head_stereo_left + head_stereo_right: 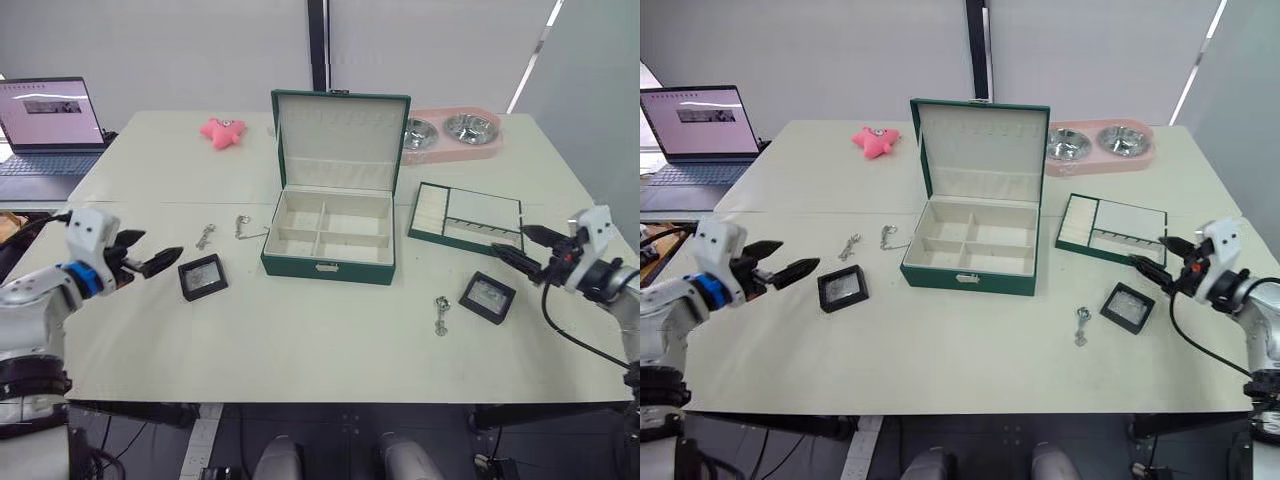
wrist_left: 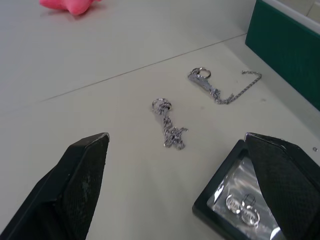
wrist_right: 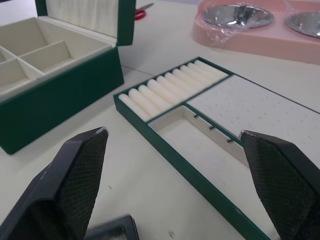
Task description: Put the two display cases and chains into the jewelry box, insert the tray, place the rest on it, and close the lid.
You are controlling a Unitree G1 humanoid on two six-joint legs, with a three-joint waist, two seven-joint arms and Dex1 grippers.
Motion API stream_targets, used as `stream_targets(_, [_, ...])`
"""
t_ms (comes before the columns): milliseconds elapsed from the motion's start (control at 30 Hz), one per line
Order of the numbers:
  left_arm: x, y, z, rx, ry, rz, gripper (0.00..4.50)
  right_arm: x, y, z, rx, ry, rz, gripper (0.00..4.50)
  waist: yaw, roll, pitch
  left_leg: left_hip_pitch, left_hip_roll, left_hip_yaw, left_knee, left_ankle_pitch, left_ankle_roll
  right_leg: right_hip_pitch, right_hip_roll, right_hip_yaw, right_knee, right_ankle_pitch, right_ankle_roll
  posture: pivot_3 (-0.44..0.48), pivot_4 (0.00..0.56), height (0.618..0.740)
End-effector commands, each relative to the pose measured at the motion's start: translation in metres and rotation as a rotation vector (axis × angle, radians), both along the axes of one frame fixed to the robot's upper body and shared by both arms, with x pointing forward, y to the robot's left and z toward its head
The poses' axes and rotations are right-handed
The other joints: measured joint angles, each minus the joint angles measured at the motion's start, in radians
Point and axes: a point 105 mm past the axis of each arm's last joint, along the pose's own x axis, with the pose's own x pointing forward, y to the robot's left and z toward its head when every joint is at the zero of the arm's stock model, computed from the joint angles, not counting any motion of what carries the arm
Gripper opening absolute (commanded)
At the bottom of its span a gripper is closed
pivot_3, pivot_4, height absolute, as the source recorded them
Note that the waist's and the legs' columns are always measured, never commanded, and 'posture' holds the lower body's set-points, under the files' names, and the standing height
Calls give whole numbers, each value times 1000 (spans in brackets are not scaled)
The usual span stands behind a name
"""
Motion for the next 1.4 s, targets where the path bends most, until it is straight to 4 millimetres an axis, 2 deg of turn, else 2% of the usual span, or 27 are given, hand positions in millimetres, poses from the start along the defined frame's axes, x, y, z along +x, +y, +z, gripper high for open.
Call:
stream_targets(33, [19,-22,10,21,-40,-26,4500,14,24,14,-24,-64,-13,4301,0,0,0,0,0,0,0,0,0,0,0,0,0,0,0,0,150,740])
stream_targets(67, [24,-31,11,14,-45,-48,4500,19,30,12,-28,-62,-23,4093,0,0,0,0,0,0,0,0,0,0,0,0,0,0,0,0,150,740])
stream_targets(100, [28,-40,10,6,-47,-63,4316,23,37,9,-34,-62,-18,3904,0,0,0,0,0,0,0,0,0,0,0,0,0,0,0,0,150,740])
stream_targets(167, [36,-53,7,4,-44,-81,3893,28,52,4,-46,-52,-1,3224,0,0,0,0,0,0,0,0,0,-1,0,0,1,0,0,0,150,740])
stream_targets(267, [47,-68,0,17,-26,-98,2939,37,72,-2,-70,-42,17,2256,-3,0,0,0,0,0,1,0,0,-1,0,0,1,0,0,0,150,740])
stream_targets(400, [53,-91,-14,24,6,-142,1720,43,99,-13,-116,-6,43,1335,-6,0,0,0,0,1,1,0,0,-2,0,0,1,0,0,0,150,740])
stream_targets(567, [55,-103,-21,14,15,-152,106,42,120,-21,-112,20,83,163,-6,0,0,-1,0,0,1,1,-1,-2,0,0,2,0,0,0,150,740])
stream_targets(600, [55,-105,-22,10,16,-155,0,42,126,-20,-105,19,100,14,-6,0,0,-1,0,0,1,1,-1,-2,0,0,2,0,0,0,150,740])
stream_targets(733, [49,-114,-31,2,38,-186,0,38,145,-21,-98,24,150,14,-7,0,0,0,0,0,1,1,-1,-2,0,0,2,0,0,0,150,740])
stream_targets(900, [42,-117,-34,-1,52,-208,0,37,156,-21,-93,29,178,14,-10,0,0,-1,0,0,1,1,-1,-2,0,0,3,0,0,0,150,740])
stream_targets(1167, [21,-130,-40,-7,91,-295,0,37,156,-22,-94,31,183,14,-18,0,0,0,0,0,1,0,0,-2,0,0,4,0,0,0,150,740])
stream_targets(1400, [15,-135,-40,-8,107,-309,0,42,154,-18,-99,21,171,14,-25,0,0,0,0,0,1,0,0,-2,0,0,4,0,0,0,150,740])
